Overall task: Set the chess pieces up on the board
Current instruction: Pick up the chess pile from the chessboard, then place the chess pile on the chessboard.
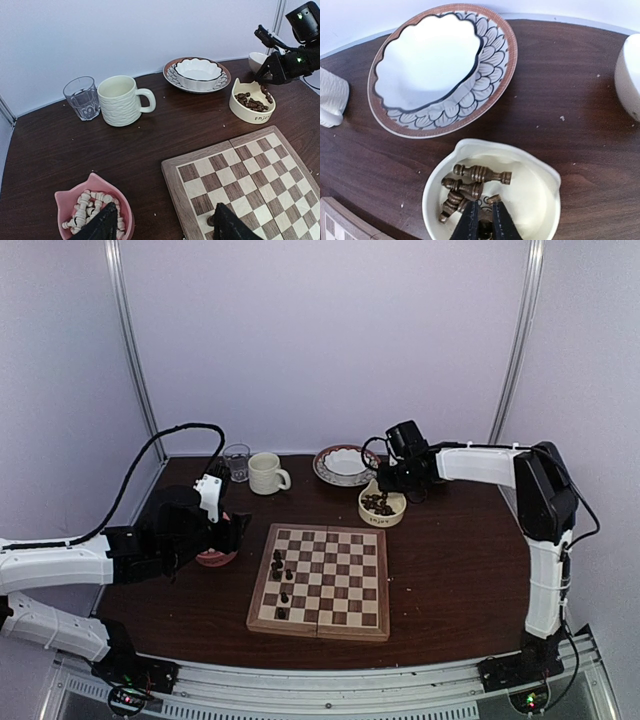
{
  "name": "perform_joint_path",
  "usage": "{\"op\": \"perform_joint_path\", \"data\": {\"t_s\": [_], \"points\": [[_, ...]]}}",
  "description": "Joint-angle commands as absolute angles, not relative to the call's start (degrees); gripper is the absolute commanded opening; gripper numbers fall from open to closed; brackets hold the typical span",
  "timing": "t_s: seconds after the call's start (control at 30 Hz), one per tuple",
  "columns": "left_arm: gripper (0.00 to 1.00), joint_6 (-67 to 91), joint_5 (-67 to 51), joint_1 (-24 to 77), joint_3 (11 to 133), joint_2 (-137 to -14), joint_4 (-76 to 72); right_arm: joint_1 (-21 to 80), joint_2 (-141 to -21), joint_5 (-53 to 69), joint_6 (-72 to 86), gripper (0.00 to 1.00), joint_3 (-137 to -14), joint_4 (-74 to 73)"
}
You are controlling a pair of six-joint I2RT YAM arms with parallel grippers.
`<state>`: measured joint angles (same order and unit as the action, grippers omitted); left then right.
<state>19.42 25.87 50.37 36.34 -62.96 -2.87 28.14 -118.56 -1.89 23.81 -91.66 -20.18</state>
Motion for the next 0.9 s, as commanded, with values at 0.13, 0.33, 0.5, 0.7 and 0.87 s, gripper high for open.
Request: {"op": "perform_joint_path", "data": {"t_s": [0.13, 0.33, 0.5, 0.7, 0.87], "points": [[0.66, 19.64, 22.93, 50.62, 38.67, -62.99, -3.34, 30.72, -106.62, 9.89, 23.13, 0.1, -77.19, -6.34], [0.66, 19.69, 22.31, 50.62, 38.92, -63.45, -3.26, 38.14, -101.68, 11.15, 22.33, 0.1, -69.69, -5.08], [0.66, 19.44, 22.38, 50.62, 39.0, -63.71, -3.33, 44.78, -101.75, 11.01, 18.68, 0.11, -64.97, -4.03], [0.66, 19.19, 21.62, 50.62, 39.6, -64.55, -3.06, 49.14, -105.11, 9.07, 13.2, 0.12, -67.08, -7.34], [0.65, 19.51, 20.22, 51.3, 40.31, -65.19, -2.72, 51.69, -106.81, 5.56, 10.18, 0.16, -69.61, -11.2]]}}
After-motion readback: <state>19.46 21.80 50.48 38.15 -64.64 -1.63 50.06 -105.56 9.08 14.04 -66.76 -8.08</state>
